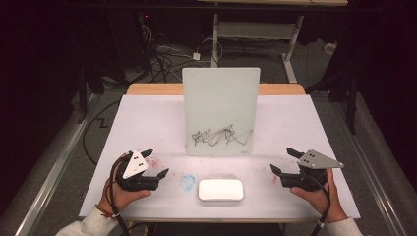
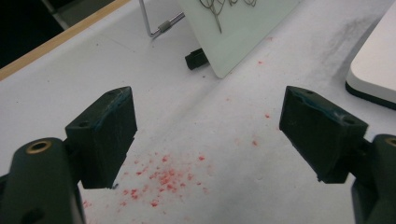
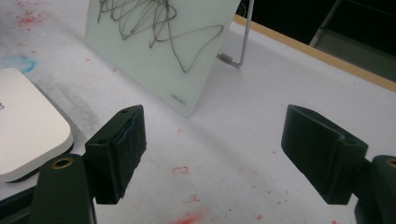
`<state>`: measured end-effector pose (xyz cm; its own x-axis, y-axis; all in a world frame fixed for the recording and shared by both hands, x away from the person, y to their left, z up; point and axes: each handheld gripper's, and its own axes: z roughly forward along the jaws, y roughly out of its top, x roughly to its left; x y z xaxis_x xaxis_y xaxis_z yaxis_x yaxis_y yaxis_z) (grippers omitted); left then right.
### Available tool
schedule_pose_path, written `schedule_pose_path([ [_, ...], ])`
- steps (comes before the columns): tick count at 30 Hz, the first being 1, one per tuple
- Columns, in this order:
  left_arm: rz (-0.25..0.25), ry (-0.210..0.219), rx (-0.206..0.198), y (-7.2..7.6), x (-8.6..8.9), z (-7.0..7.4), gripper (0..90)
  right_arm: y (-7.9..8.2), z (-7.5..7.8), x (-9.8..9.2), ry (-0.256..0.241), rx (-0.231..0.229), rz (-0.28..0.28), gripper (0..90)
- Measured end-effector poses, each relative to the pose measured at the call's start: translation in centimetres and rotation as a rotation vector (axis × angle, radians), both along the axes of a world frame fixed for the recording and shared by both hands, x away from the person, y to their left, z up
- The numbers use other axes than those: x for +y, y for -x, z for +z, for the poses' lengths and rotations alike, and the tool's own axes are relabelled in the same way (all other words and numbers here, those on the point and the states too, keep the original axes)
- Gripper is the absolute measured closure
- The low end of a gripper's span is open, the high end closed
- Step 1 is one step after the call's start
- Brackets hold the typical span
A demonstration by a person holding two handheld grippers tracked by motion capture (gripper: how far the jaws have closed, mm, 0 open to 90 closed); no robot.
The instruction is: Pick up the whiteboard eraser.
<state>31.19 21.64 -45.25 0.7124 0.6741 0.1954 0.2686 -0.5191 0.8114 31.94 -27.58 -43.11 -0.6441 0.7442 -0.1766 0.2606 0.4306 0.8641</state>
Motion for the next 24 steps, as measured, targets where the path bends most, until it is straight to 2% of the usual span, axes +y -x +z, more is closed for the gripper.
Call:
schedule_pose_path([
  [4,-0.006,0.005,0.008,-0.1,0.0,-0.1,18.2,-0.1,0.0,0.1,0.003,0.014,0.013,22.2],
  [8,-0.019,-0.011,0.012,0.0,-0.2,-0.3,18.2,-0.2,0.0,0.2,0.014,0.021,0.024,22.1],
  [13,-0.015,-0.02,0.018,0.2,0.0,-0.4,18.2,-0.5,0.4,0.9,0.029,0.027,0.063,22.1],
  [21,0.009,-0.019,0.023,0.4,0.6,-0.5,18.2,-1.6,1.7,3.5,0.061,0.075,0.204,22.0],
  [22,0.009,-0.019,0.025,0.4,0.6,-0.5,18.2,-1.6,1.7,3.5,0.061,0.075,0.204,22.0],
  [24,0.01,-0.023,0.028,0.4,0.6,-0.5,18.2,-1.8,1.9,4.7,0.085,0.092,0.25,22.1],
])
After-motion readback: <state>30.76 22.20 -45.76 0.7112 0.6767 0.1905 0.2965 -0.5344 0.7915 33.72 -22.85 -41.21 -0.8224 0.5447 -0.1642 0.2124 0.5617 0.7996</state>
